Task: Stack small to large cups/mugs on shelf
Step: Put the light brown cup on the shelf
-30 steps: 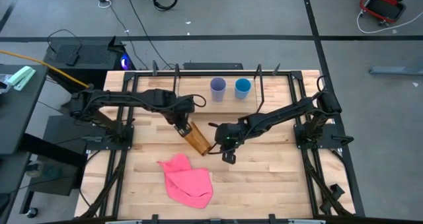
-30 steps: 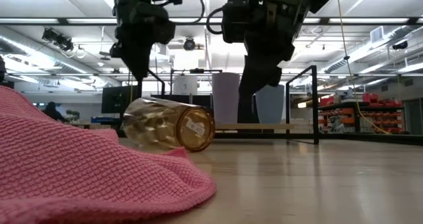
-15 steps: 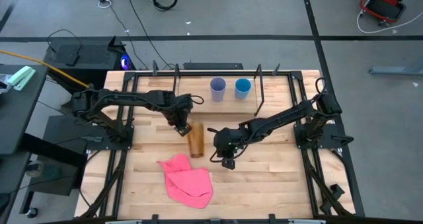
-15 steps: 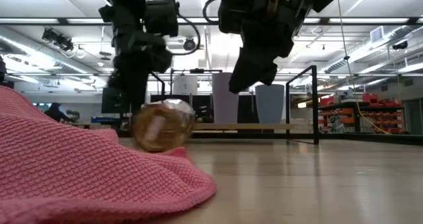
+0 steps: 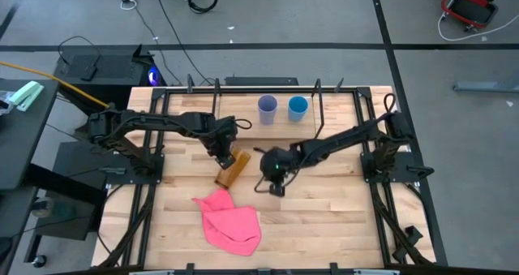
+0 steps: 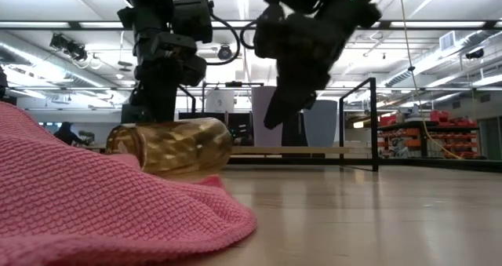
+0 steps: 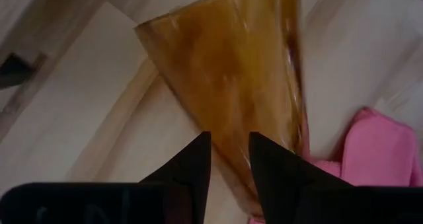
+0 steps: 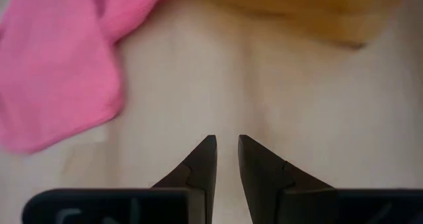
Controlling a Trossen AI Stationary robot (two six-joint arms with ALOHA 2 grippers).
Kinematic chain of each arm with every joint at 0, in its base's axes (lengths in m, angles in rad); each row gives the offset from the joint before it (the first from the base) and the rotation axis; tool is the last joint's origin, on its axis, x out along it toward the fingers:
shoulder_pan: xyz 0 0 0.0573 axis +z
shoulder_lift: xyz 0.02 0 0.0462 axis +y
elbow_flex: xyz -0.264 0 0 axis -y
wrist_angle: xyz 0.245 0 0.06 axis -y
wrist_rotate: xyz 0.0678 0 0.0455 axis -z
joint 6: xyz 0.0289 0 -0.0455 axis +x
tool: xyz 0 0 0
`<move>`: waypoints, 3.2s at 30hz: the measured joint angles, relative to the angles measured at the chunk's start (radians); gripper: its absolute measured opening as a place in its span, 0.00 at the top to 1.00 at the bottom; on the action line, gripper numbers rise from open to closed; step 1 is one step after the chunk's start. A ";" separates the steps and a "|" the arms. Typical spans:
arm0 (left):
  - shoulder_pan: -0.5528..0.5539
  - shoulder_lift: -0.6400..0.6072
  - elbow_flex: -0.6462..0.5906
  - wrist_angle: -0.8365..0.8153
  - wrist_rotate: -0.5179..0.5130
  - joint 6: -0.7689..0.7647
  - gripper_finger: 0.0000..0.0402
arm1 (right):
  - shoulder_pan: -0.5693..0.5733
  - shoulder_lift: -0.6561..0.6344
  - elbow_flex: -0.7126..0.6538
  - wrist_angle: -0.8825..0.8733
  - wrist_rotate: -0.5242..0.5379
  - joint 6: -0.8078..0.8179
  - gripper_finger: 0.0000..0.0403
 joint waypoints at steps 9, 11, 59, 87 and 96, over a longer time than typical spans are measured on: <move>-0.016 0.000 0.000 -0.046 0.004 -0.001 0.73 | -0.211 0.003 0.000 0.154 -0.201 -0.046 0.82; -0.019 0.000 0.000 -0.043 0.004 -0.001 0.74 | -0.248 0.003 0.000 0.213 -0.274 -0.061 0.82; -0.106 0.000 0.001 0.055 0.028 -0.001 0.77 | -0.342 0.125 0.002 0.372 -0.517 -0.142 0.81; -0.114 -0.001 0.001 0.104 0.076 0.036 0.81 | -0.328 0.169 0.025 0.396 -0.598 -0.141 0.78; -0.114 -0.001 0.001 0.108 0.075 0.035 0.81 | -0.284 0.169 0.029 0.396 -0.616 -0.135 0.79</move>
